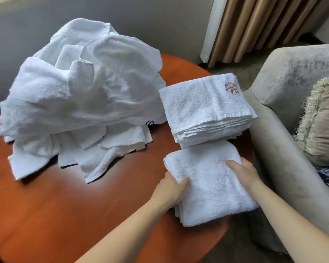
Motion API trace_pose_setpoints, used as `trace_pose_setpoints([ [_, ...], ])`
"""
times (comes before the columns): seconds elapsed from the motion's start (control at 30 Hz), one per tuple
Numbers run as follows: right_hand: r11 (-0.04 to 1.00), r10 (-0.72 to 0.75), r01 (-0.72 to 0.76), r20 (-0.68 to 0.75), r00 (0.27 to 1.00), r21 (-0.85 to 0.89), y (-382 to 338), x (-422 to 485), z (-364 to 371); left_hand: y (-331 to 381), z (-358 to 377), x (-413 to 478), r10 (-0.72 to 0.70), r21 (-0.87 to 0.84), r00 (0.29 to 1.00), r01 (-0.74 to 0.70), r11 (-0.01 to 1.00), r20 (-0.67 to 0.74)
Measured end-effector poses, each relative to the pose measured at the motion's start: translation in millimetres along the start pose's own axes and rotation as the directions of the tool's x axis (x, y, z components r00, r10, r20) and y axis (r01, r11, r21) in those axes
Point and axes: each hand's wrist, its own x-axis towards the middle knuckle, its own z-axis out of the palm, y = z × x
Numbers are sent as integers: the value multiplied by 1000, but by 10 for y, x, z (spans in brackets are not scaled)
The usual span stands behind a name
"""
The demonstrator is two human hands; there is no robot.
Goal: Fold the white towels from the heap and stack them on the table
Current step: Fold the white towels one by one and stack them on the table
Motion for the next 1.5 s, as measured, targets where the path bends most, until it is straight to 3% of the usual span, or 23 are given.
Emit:
trace_pose_setpoints([
  [0.17, 971, -87, 70, -62, 994, -229, -4, 137, -172, 251, 141, 10, -27, 45, 999, 29, 999, -47],
  [0.27, 859, -216, 117, -147, 965, -498, -14, 111, -146, 272, 165, -47, 19, 105, 977, 4, 994, -212],
  [0.37, 728, -470, 248, -201, 860, -639, -15, -21, -84, 238, 197, -136, 247, 237, 851, -149, 960, -463],
  [0.43, 630, -671, 423, -181, 719, -652, 21, -103, -20, 207, 255, -121, 445, 412, 721, -240, 879, -530],
  [0.47, 560, -747, 495, -146, 649, -665, 58, -137, 30, 203, 290, -115, 516, 487, 684, -261, 834, -516],
  [0.5, 505, -782, 539, -93, 617, -674, 99, -165, 81, 203, 324, -114, 555, 548, 690, -268, 792, -464],
  [0.6, 385, -712, 538, 130, 690, -749, 297, -158, 230, 117, 458, -82, 575, 681, 777, -277, 678, -256],
  [0.67, 318, -645, 508, 210, 735, -800, 382, -115, 253, 65, 514, -42, 550, 686, 817, -301, 662, -172],
  [0.73, 324, -583, 500, 247, 774, -803, 344, -118, 226, 73, 507, -30, 513, 685, 842, -276, 674, -166],
  [0.83, 439, -552, 497, 212, 807, -749, 247, -188, 254, 161, 413, -111, 492, 628, 853, -287, 724, -177],
  [0.97, 455, -707, 618, 163, 689, -641, 131, -402, 469, 192, 81, -301, 408, 423, 855, -256, 869, -320],
  [1.13, 419, -726, 727, 280, 628, -544, -466, -681, 969, 173, -707, -492, 340, 338, 812, -189, 922, -474],
  [1.37, 395, -744, 756, 301, 597, -522, -1485, -815, 1769, 4, -1854, -595, 328, 335, 746, -148, 930, -580],
  [1.5, 499, -727, 716, 214, 653, -488, -1904, -842, 2178, -151, -2365, -568, 336, 331, 731, -159, 930, -594],
])
